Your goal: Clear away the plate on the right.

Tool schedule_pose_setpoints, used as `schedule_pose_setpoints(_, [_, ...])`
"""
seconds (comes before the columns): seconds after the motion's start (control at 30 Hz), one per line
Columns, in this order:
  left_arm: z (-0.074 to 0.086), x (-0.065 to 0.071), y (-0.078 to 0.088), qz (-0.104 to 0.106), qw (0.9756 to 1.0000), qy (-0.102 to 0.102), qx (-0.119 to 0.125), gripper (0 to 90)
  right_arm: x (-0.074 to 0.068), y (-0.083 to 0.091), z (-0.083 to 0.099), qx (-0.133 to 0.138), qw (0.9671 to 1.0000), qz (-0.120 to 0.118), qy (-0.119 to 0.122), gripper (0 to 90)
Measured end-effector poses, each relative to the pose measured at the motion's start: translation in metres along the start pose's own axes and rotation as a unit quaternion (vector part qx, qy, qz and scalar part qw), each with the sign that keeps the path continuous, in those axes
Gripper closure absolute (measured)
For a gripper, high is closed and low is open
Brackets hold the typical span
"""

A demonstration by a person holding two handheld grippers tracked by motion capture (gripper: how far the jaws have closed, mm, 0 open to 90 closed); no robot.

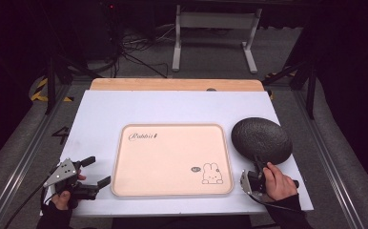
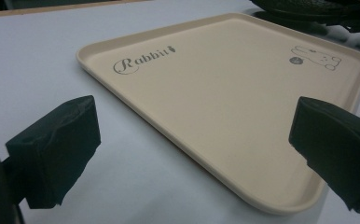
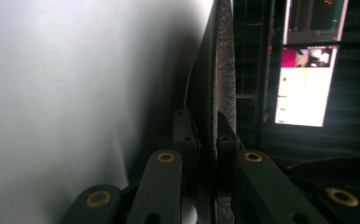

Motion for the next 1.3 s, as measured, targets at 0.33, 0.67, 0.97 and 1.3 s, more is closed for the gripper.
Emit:
schedule_pose_setpoints(0.33, [0.000,0.000,0.000,0.000,1.0000,0.000,0.000,2.7,0.012,0.013,0.002,0.010,0.9996,0.022,-0.010,85.1])
schedule_pose_setpoints(0.67, [0.000,0.000,0.000,0.000,1.0000,0.000,-0.001,2.7,0.020,0.027,0.002,0.009,0.9990,0.044,-0.007,85.0])
schedule_pose_setpoints(0.97, [0.000,0.000,-0.001,-0.001,1.0000,0.002,-0.004,2.7,0.031,0.041,-0.009,0.034,0.9978,0.056,-0.012,85.0])
schedule_pose_setpoints(1.3, [0.000,0.000,-0.001,-0.002,1.0000,0.000,-0.003,2.7,0.043,0.062,-0.037,0.070,0.9953,0.066,-0.008,84.6])
Point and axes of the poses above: each handheld gripper's, and its own axes: y roughly backward along the jaws, z roughly out of its underside, x roughly to its right, the point moved 3 cm from there along -y, roughly forward along the jaws, and after that the axes turned 7 degrees about -x, right-handed, at the moved point
